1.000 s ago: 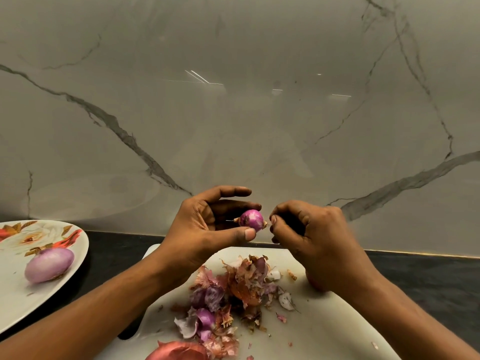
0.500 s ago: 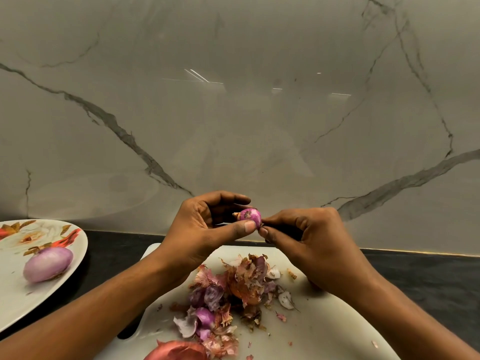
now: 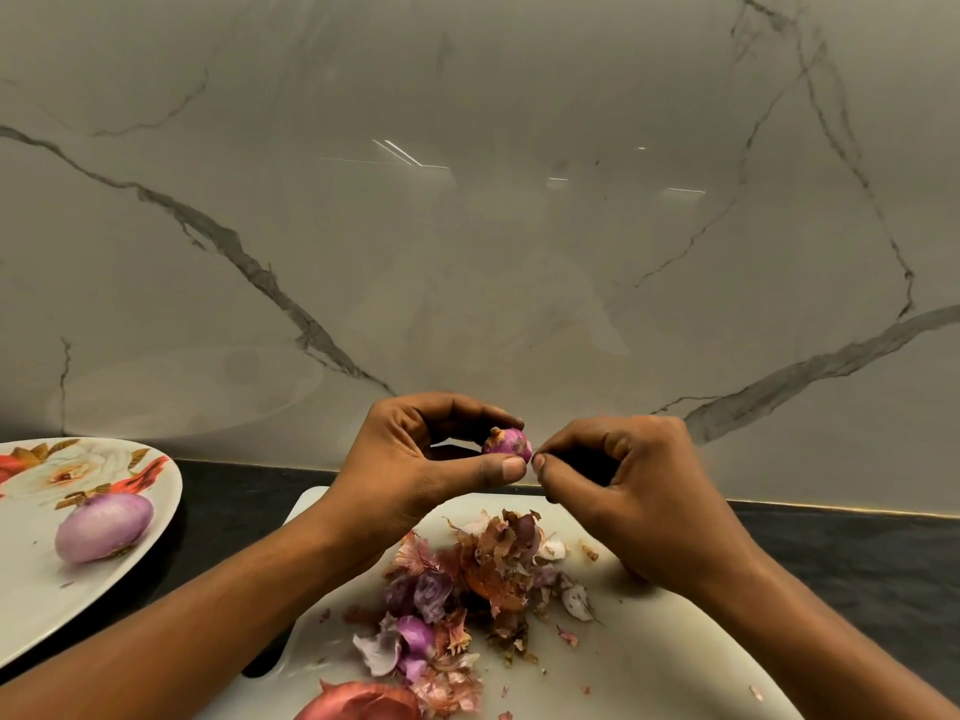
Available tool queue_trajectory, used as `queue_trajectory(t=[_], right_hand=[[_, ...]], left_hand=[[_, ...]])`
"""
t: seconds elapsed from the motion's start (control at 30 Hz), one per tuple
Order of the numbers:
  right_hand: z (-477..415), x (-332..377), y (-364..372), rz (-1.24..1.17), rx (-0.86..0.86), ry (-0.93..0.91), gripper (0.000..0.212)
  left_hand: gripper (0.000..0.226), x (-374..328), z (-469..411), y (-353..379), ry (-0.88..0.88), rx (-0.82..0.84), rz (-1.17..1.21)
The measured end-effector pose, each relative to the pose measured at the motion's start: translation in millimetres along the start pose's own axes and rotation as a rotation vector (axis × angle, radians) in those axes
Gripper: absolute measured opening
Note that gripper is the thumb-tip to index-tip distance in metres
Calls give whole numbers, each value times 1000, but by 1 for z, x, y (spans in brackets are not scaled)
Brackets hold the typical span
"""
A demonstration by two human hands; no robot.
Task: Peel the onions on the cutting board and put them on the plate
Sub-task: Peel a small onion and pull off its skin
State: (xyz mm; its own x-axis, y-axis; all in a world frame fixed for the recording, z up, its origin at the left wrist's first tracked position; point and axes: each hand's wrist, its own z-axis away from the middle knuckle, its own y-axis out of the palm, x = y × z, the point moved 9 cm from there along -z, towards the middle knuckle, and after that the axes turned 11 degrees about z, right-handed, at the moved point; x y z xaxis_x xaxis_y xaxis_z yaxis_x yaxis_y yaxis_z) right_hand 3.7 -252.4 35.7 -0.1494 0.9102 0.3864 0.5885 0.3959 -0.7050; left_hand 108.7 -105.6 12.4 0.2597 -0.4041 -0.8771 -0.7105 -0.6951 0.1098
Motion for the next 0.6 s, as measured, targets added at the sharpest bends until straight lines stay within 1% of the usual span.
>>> queue_trajectory(t=[0.13,0.27,0.33,0.4,0.47,0.6], right_hand=[[0,4,-13,-33,-106,-23,9],[2,9,-10,-42,-83,-49,14],[1,10,-9,-43,-72,-53,13],[0,10,-8,-54,-46,-53,17],[0,10,-4,-59,-14,-53,20],[-1,8,1,-24,18,-50,17]], left_hand=[[35,0,-1,-3,10,-10,1],[31,-2,0,4,42,42,-51],[37,-3,1,7,65,63,-95],[51,-4,2,8,68,56,-105],[60,-5,2,8,81,58,-114],[62,-6,2,7,89,57,-128]])
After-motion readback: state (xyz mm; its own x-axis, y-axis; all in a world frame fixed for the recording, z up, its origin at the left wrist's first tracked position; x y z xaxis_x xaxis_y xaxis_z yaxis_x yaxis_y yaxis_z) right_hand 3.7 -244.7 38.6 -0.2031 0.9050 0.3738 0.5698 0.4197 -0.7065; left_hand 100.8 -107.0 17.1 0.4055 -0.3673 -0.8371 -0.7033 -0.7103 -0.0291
